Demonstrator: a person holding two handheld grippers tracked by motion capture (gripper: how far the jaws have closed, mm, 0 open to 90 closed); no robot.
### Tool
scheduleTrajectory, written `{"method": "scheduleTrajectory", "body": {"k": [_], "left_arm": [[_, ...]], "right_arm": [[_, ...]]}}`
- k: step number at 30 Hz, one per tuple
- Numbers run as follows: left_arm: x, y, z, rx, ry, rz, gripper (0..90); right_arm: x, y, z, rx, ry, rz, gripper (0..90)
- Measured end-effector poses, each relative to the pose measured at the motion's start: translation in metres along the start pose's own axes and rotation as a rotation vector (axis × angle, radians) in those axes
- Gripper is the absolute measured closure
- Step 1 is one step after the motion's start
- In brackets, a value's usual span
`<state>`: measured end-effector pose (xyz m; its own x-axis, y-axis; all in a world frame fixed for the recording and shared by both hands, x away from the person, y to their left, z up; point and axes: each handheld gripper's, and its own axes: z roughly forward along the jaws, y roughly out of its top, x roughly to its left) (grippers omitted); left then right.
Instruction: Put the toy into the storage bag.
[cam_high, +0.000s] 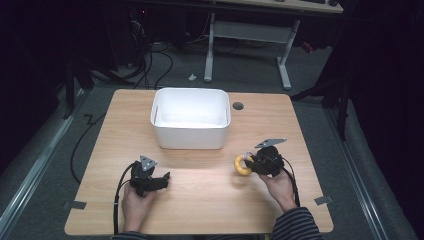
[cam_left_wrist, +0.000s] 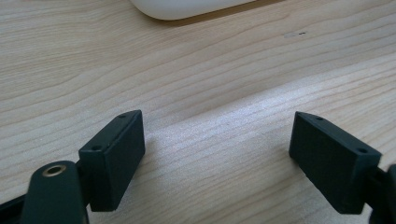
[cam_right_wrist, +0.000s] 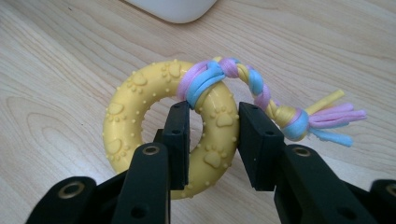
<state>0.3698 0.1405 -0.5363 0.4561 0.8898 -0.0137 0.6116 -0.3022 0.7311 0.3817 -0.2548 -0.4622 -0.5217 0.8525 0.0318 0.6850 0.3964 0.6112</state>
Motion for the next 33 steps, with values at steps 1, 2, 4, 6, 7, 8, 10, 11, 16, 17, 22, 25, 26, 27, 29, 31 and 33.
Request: {"method": "scheduleTrajectory", "body": {"k": [1,2,4,6,7,8,10,11,16,17,22,25,26,27,29,31,33], "left_arm": [[0.0,0.0,0.0,0.0,0.0,0.0,18.6],[0.0,0.0,0.0,0.0,0.0,0.0,18.6],[0.0,0.0,0.0,0.0,0.0,0.0,18.6],[0.0,0.0,0.0,0.0,0.0,0.0,18.6],[0.0,0.0,0.0,0.0,0.0,0.0,18.6],[0.0,0.0,0.0,0.0,0.0,0.0,18.6],[0.0,0.0,0.0,0.0,0.0,0.0,18.6],[0.0,0.0,0.0,0.0,0.0,0.0,18.6],[0.0,0.0,0.0,0.0,0.0,0.0,18.6],[0.0,0.0,0.0,0.0,0.0,0.0,18.6],[0.0,0.0,0.0,0.0,0.0,0.0,18.6],[0.0,0.0,0.0,0.0,0.0,0.0,18.6],[0.0,0.0,0.0,0.0,0.001,0.001,18.6],[0.0,0.0,0.0,0.0,0.001,0.001,18.6],[0.0,0.0,0.0,0.0,0.001,0.001,18.6],[0.0,0.0,0.0,0.0,0.001,0.0,18.6],[0.0,0.0,0.0,0.0,0.001,0.0,18.6]], "right_arm": [[0.0,0.001,-0.002,-0.004,-0.001,-0.004,66.1],[0.0,0.001,-0.003,-0.006,-0.002,-0.004,66.1],[-0.002,0.002,-0.008,-0.014,0.017,0.002,66.1],[-0.003,0.003,-0.011,-0.019,0.018,-0.002,66.1],[-0.003,0.004,-0.013,-0.023,0.017,-0.003,66.1],[-0.004,0.005,-0.018,-0.033,0.031,0.004,66.1],[-0.004,0.006,-0.02,-0.036,0.035,0.002,66.1],[-0.004,0.008,-0.024,-0.042,0.036,0.003,66.1],[-0.004,0.014,-0.031,-0.048,0.04,-0.012,66.1],[-0.004,0.016,-0.033,-0.053,0.037,-0.018,66.1],[-0.006,0.024,-0.038,-0.057,0.037,-0.029,66.1],[-0.007,0.028,-0.04,-0.061,0.042,-0.029,66.1],[-0.007,0.029,-0.041,-0.066,0.043,-0.027,66.1],[-0.007,0.034,-0.045,-0.068,0.045,-0.03,66.1],[-0.007,0.037,-0.047,-0.074,0.045,-0.032,66.1],[-0.007,0.042,-0.052,-0.09,0.042,-0.042,66.1],[-0.006,0.046,-0.055,-0.097,0.038,-0.051,66.1]]}}
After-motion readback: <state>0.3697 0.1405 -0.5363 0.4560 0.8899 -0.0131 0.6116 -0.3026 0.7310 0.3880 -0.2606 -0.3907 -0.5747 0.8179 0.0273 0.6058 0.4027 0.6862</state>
